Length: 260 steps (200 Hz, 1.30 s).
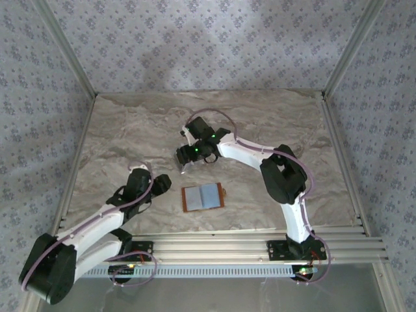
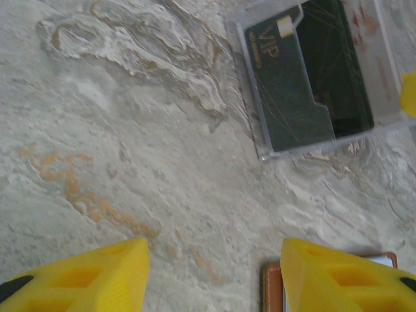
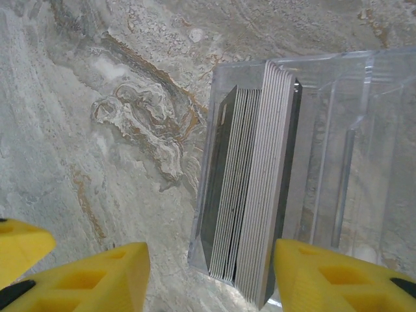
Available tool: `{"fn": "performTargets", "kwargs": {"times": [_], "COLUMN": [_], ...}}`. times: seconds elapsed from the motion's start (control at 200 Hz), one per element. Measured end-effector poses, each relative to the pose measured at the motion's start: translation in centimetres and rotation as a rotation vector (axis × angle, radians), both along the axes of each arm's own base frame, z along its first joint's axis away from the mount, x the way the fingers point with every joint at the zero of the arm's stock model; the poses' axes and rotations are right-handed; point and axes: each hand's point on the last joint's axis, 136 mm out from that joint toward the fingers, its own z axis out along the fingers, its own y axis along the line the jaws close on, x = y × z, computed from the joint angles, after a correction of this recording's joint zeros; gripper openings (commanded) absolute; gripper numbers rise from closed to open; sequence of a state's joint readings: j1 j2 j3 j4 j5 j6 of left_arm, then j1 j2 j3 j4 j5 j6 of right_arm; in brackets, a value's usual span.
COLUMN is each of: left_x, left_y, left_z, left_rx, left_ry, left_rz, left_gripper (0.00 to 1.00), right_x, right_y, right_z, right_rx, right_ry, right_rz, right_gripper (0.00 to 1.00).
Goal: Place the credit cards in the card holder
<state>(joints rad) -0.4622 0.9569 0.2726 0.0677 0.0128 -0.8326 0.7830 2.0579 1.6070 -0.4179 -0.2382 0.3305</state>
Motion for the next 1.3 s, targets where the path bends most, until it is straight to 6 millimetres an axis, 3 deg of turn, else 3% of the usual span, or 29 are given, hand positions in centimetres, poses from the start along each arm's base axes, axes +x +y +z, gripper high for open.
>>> {"fn": "performTargets", "kwargs": {"times": [0.175,0.26,0.395,0.77,1.069,1.299], "left_x": [2.4,3.9,6.2,9.7,10.7,10.5], "left_y": [-0.2,-1.1,-2.3,-5.3,-7.2,-7.7], "left_z": [0.0,0.2,0.2,-1.2,-1.2,-1.2], "left_rx": [-0.021,-0.029,-0.04,-0.055,-0.08,-0.072], "left_ry": [0.026,0.032,0.031,0.033,0.0,-0.005], "left_rz": [0.016,0.0,-0.033,-0.145,-0.208,-0.227], "left_gripper": [0.49,0.47,0.44,0.4,0.4,0.4], "right_x": [0.3,0.5,0.7,0.6,0.4,0.6], "right_y": [-0.2,-0.4,-0.7,-1.8,-3.1,-3.5], "right_z": [-0.8,-0.8,-1.0,-1.2,-1.0,-0.9], "right_rx": [0.009,0.016,0.02,0.032,0.027,0.04], "right_ry": [0.033,0.042,0.053,0.066,0.085,0.117], "right_rz": [0.004,0.002,-0.007,-0.049,-0.094,-0.105], "right_gripper": [0.45,0.38,0.33,0.32,0.42,0.39]}}
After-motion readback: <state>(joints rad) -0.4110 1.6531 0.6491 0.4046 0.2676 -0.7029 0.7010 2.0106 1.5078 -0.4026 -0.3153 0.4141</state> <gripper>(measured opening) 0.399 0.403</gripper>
